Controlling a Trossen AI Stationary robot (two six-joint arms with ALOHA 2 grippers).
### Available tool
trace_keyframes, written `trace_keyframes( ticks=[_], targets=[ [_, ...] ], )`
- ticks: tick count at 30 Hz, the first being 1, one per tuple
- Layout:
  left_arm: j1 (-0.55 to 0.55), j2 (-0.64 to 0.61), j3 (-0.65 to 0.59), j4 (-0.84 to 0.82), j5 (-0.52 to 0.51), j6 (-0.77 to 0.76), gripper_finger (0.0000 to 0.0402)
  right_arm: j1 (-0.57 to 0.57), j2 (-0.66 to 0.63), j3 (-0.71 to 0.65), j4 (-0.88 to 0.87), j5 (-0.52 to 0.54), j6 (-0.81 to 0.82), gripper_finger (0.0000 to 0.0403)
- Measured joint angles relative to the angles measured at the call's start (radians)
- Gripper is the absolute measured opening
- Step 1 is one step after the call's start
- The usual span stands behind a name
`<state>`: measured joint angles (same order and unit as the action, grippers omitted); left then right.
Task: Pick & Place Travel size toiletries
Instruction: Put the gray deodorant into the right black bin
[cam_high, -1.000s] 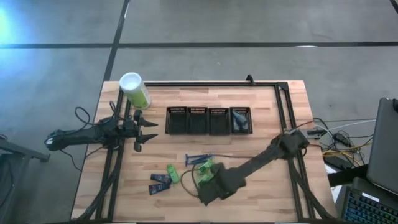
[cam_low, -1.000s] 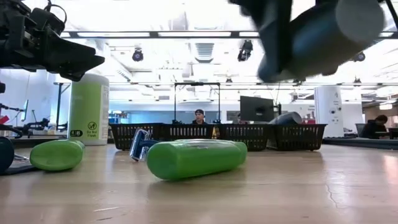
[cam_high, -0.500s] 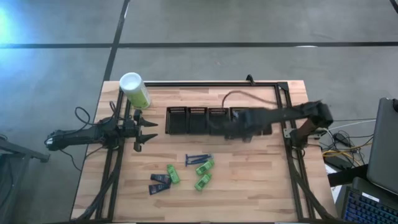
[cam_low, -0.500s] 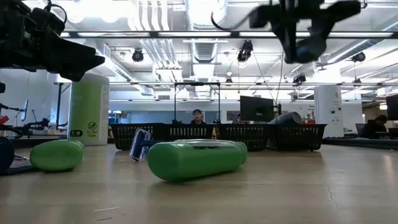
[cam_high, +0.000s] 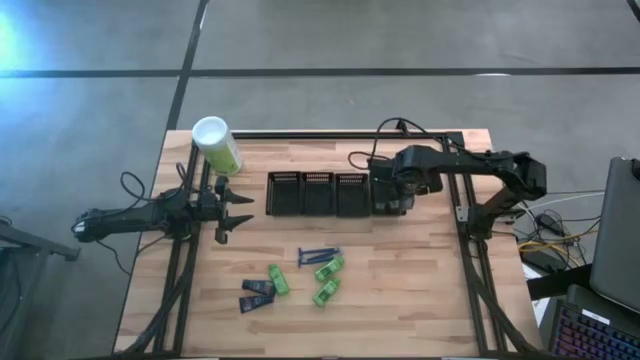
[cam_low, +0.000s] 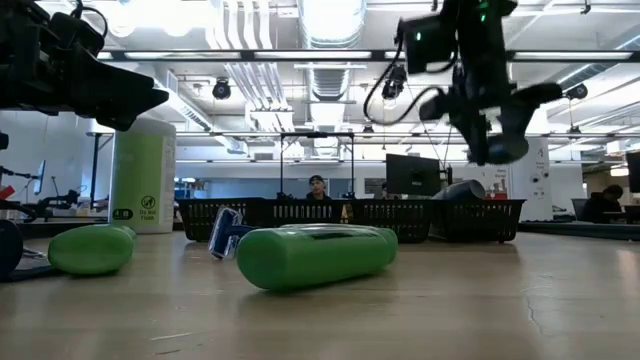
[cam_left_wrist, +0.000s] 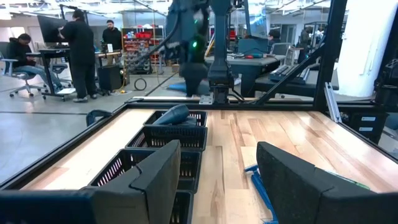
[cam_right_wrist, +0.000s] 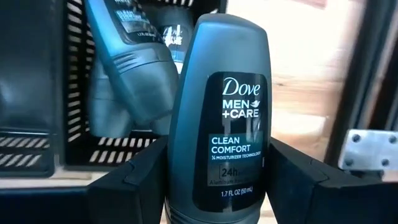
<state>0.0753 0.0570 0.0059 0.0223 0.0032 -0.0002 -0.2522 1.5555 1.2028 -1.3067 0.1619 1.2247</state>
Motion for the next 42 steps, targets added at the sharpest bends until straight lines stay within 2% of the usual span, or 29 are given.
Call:
trace_keyframes(
  ticks=[13, 24, 31, 42],
  targets=[
    [0.0, 0.0, 0.0, 0.0, 0.0, 0.0, 0.0218, -0.079, 0.013, -0.129, 0.191, -0.191, -0.184, 0.0204],
    [0.0, 0.0, 0.0, 0.0, 0.0, 0.0, 0.0218, -0.081, 0.013, -0.077, 0.25, -0.198, -0.199, 0.0205],
    [0.0, 0.0, 0.0, 0.0, 0.0, 0.0, 0.0218, -0.083, 0.016, -0.109, 0.258, -0.196, -0.104, 0.0211],
    [0.0, 0.0, 0.0, 0.0, 0.0, 0.0, 0.0218, -0.082, 0.016, -0.111, 0.316, -0.186, -0.044, 0.0271]
  ],
)
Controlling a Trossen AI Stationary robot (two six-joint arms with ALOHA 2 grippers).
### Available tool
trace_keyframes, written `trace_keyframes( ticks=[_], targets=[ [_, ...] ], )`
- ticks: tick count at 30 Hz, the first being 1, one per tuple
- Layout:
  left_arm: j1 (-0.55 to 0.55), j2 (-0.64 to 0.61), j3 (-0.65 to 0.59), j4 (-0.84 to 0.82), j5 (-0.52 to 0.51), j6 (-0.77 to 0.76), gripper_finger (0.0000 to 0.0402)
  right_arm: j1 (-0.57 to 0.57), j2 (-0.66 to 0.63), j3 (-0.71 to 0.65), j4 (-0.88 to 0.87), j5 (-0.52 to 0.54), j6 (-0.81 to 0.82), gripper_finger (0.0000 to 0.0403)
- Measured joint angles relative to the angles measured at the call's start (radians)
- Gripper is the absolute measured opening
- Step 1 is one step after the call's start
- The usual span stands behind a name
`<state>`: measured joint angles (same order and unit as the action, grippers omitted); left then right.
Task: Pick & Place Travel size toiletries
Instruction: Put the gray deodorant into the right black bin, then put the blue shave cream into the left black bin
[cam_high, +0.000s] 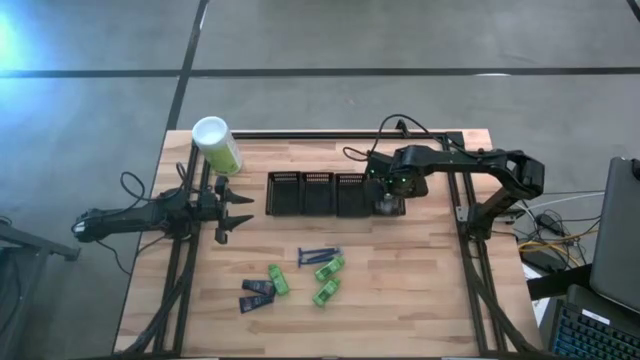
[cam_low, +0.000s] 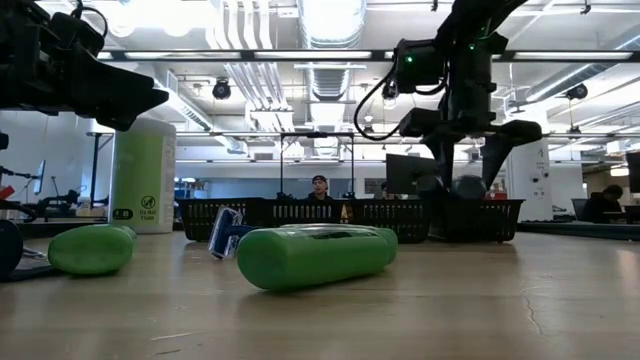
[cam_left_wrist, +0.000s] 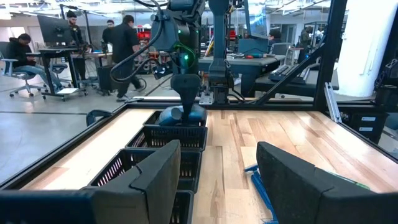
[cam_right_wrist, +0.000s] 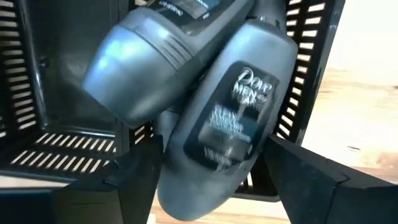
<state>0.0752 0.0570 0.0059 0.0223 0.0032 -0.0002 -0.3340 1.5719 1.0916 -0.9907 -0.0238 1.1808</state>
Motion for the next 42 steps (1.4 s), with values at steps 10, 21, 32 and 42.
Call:
trace_keyframes(
  ticks=[10, 21, 32, 42],
  targets=[
    [0.0, 0.0, 0.0, 0.0, 0.0, 0.0, 0.0218, 0.019, -0.018, 0.001, -0.007, 0.0, -0.001, 0.0322],
    [0.0, 0.0, 0.0, 0.0, 0.0, 0.0, 0.0218, 0.161, -0.079, 0.001, -0.05, 0.022, 0.1, 0.0354],
    [0.0, 0.0, 0.0, 0.0, 0.0, 0.0, 0.0218, 0.359, -0.08, 0.041, 0.083, 0.052, 0.23, 0.0334],
    [0.0, 0.0, 0.0, 0.032, -0.013, 0.056, 0.0218, 0.557, -0.08, 0.053, 0.176, 0.16, 0.418, 0.0347]
  ],
)
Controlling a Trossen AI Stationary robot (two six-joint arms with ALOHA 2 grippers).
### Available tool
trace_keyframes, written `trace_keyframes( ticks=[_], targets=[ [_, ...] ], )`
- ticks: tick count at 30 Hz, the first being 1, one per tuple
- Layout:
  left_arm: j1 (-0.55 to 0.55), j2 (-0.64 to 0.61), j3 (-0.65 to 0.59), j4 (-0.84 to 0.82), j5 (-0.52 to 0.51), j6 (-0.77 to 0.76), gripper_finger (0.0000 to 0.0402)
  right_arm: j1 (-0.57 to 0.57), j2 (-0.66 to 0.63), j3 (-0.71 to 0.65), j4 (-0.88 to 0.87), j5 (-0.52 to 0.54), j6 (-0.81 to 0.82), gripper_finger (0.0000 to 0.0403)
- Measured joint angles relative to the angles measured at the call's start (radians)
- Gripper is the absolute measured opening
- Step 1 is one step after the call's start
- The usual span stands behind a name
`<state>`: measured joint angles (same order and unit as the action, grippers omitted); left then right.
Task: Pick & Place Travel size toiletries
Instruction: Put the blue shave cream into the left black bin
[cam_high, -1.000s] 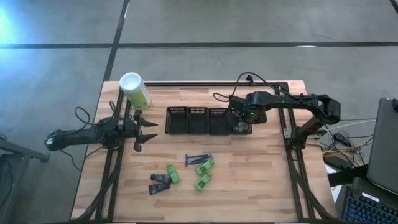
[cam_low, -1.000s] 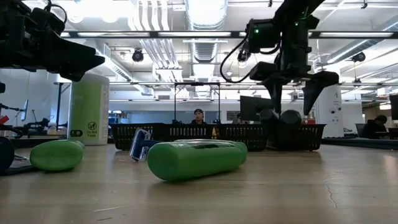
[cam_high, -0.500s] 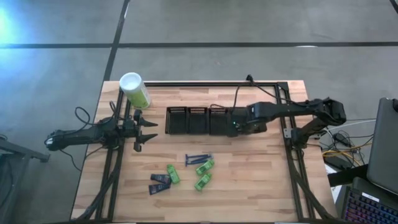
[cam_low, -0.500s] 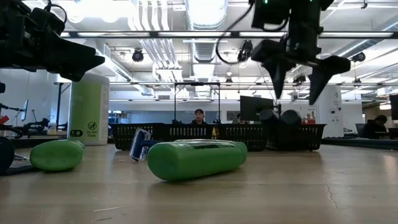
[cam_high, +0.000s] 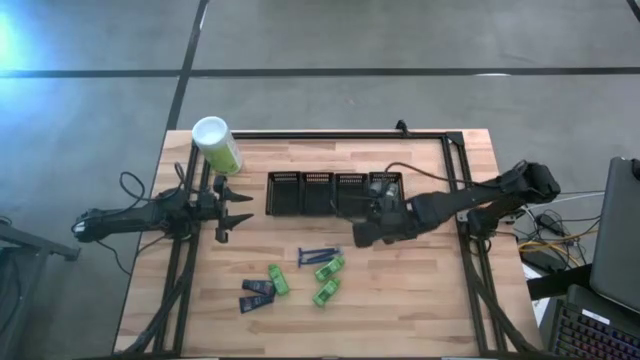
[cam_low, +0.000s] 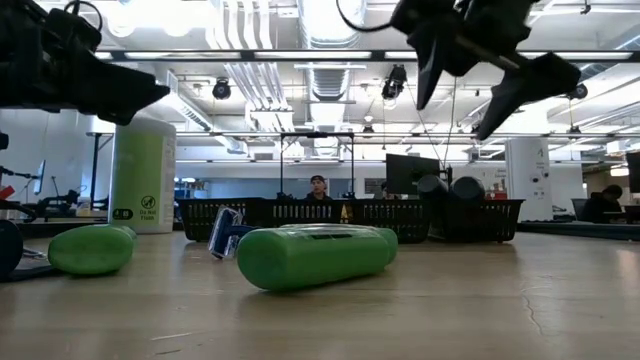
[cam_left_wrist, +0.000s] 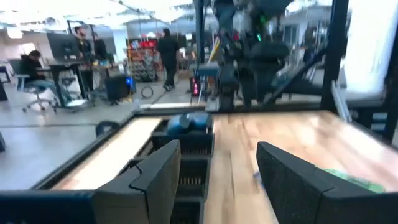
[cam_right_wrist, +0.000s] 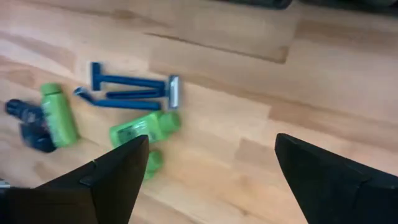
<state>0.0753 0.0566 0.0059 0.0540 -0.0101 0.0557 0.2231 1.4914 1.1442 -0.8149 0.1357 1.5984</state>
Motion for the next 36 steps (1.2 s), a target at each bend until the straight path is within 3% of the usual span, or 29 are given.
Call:
trace_keyframes(
  ticks=[3, 8, 12, 16, 20, 27, 30, 33, 36],
  targets=[
    [0.0, 0.0, 0.0, 0.06, 0.012, -0.13, 0.0218, 0.047, 0.0, 0.0, 0.035, 0.039, 0.057, 0.0356],
    [0.0, -0.001, 0.0, 0.137, 0.009, -0.709, 0.0218, 0.11, 0.0, -0.001, 0.123, 0.09, 0.109, 0.036],
    [0.0, -0.001, 0.0, 0.137, -0.041, -1.02, 0.0218, 0.141, 0.015, -0.001, 0.22, 0.106, 0.104, 0.0353],
    [-0.001, -0.001, 0.0, 0.148, -0.002, -1.255, 0.0218, 0.157, 0.056, -0.001, 0.317, 0.076, 0.097, 0.0345],
    [-0.013, 0.005, 0.012, 0.152, 0.114, -1.315, 0.0218, 0.178, 0.119, 0.008, 0.376, 0.046, 0.036, 0.0337],
    [-0.041, 0.019, 0.066, 0.151, 0.133, -1.288, 0.0218, 0.188, 0.143, 0.079, 0.347, 0.05, -0.253, 0.0327],
    [-0.041, 0.018, 0.069, 0.156, 0.16, -1.28, 0.0218, 0.184, 0.124, 0.094, 0.305, 0.048, -0.246, 0.033],
    [-0.044, 0.021, 0.069, 0.155, 0.181, -1.28, 0.0218, 0.2, 0.104, 0.11, 0.386, 0.061, -0.386, 0.0339],
    [-0.046, 0.022, 0.069, 0.155, 0.182, -1.272, 0.0218, 0.202, 0.086, 0.094, 0.38, 0.094, -0.424, 0.0349]
  ],
)
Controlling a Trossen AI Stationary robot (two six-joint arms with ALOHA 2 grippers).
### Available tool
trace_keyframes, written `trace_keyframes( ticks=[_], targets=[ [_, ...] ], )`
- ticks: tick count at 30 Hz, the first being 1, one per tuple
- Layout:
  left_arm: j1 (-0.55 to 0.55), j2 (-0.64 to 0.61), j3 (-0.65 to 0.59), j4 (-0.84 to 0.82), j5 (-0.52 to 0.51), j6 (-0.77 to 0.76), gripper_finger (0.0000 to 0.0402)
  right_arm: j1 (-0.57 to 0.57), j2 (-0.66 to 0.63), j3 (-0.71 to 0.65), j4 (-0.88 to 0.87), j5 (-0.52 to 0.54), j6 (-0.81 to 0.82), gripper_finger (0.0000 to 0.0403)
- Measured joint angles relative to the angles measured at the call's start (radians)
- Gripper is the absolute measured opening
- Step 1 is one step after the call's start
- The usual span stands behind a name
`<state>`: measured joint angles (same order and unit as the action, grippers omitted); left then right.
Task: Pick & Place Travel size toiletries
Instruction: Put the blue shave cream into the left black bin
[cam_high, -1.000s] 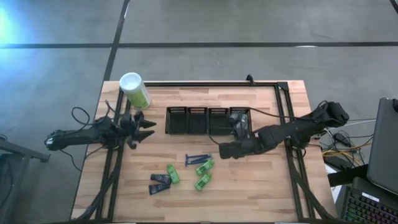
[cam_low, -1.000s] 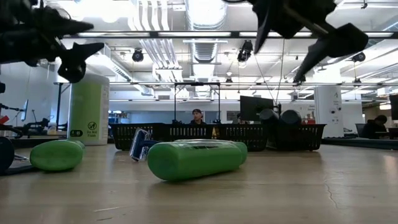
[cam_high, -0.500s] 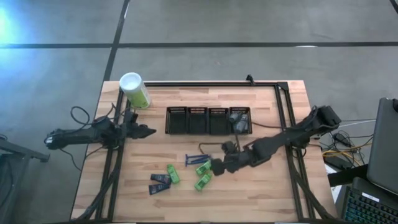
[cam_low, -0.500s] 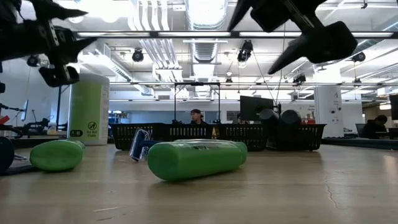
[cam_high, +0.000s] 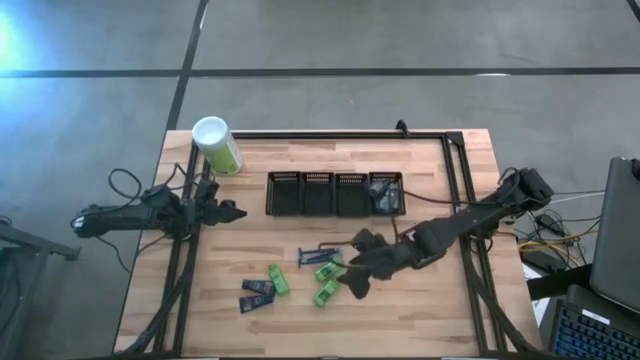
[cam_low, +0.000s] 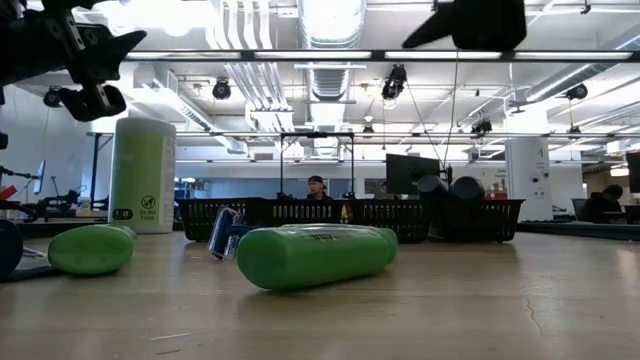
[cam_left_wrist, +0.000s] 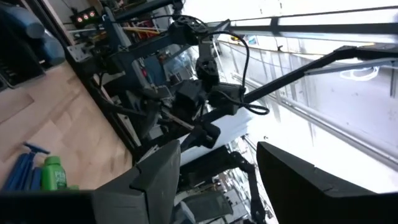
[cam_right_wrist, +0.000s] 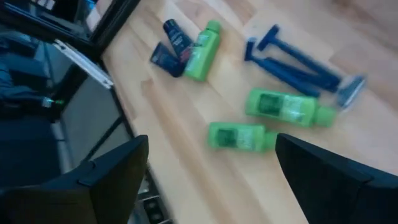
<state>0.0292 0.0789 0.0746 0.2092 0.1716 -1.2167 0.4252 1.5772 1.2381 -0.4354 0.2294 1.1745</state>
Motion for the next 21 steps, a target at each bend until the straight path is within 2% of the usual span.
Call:
trace_keyframes(
  ticks=[5, 9, 14, 21],
  targets=[
    [0.0, 0.009, 0.0, -0.001, -0.032, 0.063, 0.0218, -0.005, -0.096, -0.087, 0.024, 0.058, -0.104, 0.0362],
    [0.001, 0.014, 0.001, -0.002, -0.151, 0.152, 0.0218, -0.016, -0.242, -0.247, 0.185, 0.056, -0.179, 0.0363],
    [0.002, 0.014, 0.001, -0.001, -0.279, 0.174, 0.0218, -0.047, -0.459, -0.474, 0.456, 0.045, -0.3, 0.0364],
    [0.003, 0.048, 0.007, 0.001, -0.465, 0.192, 0.0218, -0.12, -0.691, -0.698, 0.609, -0.023, -0.421, 0.0364]
  ],
)
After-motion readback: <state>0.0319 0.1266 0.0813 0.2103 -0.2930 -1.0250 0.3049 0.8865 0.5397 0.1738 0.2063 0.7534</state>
